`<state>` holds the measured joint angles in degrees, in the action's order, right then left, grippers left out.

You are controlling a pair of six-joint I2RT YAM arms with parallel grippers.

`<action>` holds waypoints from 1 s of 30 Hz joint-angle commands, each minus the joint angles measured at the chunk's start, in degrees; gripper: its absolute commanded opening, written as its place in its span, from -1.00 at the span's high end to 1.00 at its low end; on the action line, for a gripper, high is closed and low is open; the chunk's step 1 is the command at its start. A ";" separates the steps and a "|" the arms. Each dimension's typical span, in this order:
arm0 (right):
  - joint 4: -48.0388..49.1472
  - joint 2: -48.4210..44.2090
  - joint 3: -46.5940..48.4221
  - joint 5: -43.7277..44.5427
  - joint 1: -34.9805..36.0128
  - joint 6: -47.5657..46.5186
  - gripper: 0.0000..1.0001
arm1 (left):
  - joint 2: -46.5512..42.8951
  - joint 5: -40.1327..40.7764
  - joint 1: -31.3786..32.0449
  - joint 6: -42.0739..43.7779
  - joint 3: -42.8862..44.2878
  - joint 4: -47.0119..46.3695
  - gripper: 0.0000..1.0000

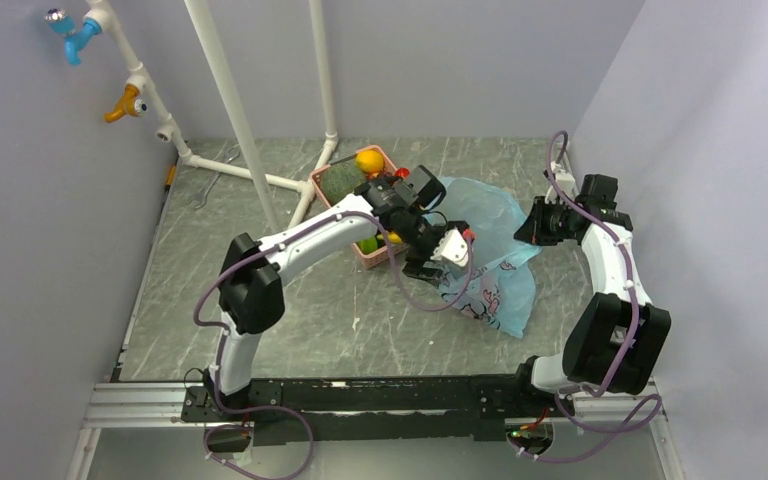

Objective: Place the fake fruits into the plastic bag and tie a complex knot

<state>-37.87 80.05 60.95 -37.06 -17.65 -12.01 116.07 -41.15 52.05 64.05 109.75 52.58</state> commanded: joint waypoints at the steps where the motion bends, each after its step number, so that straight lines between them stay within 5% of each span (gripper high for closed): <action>1: 3.10 -1.87 0.39 1.76 -0.09 -0.82 1.00 | -9.35 -7.87 -2.65 -11.44 4.12 -5.47 -0.86; 7: 2.92 -1.04 0.08 2.96 -0.14 -1.96 1.00 | -16.81 -17.68 -12.22 -23.79 5.98 -8.66 -0.99; 12: 2.24 -0.39 0.83 1.69 -0.28 -1.64 1.00 | -15.89 -8.48 -21.45 -0.09 7.06 9.63 -0.96; 15: 1.80 0.00 1.25 1.14 -0.28 -1.40 1.00 | -15.99 0.95 -23.83 13.65 1.70 10.90 -0.91; 19: 1.97 0.45 1.45 0.43 -0.16 -0.78 1.00 | -13.47 6.74 -24.82 21.94 -4.01 5.72 -0.84; 30: 0.89 0.66 2.59 0.32 -0.09 0.44 1.00 | -1.66 8.08 -23.80 31.01 1.01 5.56 -0.72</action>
<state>-37.01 80.97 61.08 -35.66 -17.69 -12.03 114.30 -33.41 27.49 87.85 108.31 57.80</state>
